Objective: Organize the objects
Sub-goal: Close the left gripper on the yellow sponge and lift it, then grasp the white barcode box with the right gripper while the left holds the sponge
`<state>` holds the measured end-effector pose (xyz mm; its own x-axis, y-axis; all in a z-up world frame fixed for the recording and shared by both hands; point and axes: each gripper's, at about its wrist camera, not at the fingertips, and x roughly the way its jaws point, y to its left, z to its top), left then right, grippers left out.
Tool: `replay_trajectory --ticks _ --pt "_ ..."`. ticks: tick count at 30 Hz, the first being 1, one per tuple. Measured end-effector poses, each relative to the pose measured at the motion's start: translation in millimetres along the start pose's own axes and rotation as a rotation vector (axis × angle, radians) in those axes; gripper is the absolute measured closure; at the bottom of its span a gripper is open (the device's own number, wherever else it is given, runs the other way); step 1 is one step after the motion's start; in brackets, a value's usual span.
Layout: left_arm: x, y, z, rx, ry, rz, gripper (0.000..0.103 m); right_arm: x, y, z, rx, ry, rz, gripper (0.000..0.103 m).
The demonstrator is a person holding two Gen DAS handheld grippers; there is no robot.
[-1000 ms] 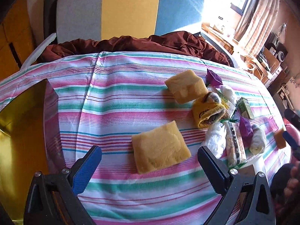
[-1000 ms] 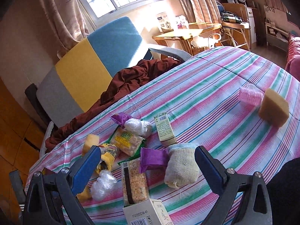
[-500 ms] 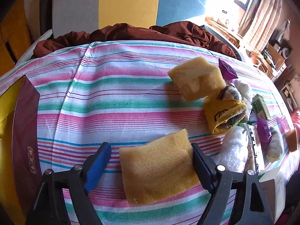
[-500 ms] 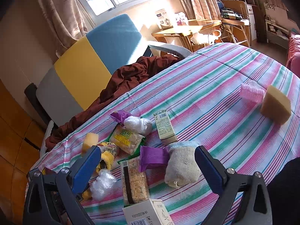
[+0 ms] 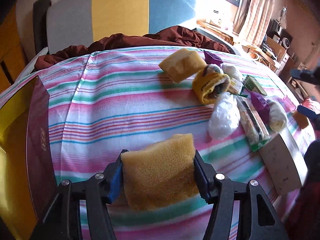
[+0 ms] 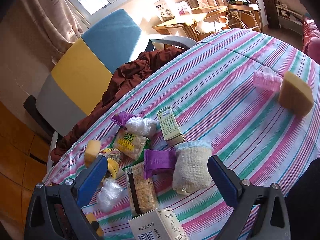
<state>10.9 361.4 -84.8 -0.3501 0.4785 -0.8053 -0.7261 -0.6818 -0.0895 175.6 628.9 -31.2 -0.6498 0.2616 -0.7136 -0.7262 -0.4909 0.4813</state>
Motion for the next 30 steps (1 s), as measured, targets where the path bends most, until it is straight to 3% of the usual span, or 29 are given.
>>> replay_trajectory --ticks 6,12,18,26,30 --pt "-2.3 -1.0 -12.0 0.012 -0.013 -0.019 0.041 3.7 -7.2 -1.7 0.05 0.029 0.008 0.001" --pt "0.3 -8.8 -14.6 0.061 -0.037 0.016 0.041 5.7 -11.1 -3.2 0.071 0.044 0.005 0.001" --pt "0.0 -10.8 -16.9 0.092 -0.052 0.034 0.041 7.0 -20.4 -2.6 0.127 0.054 0.001 0.01" --pt "-0.4 -11.5 -19.1 0.096 -0.07 0.031 0.041 -5.4 -18.5 -1.6 0.107 -0.006 -0.043 0.022" --pt "-0.5 -11.7 -20.2 0.097 -0.074 0.027 0.04 -5.8 -16.7 -5.2 0.097 0.028 -0.04 0.033"
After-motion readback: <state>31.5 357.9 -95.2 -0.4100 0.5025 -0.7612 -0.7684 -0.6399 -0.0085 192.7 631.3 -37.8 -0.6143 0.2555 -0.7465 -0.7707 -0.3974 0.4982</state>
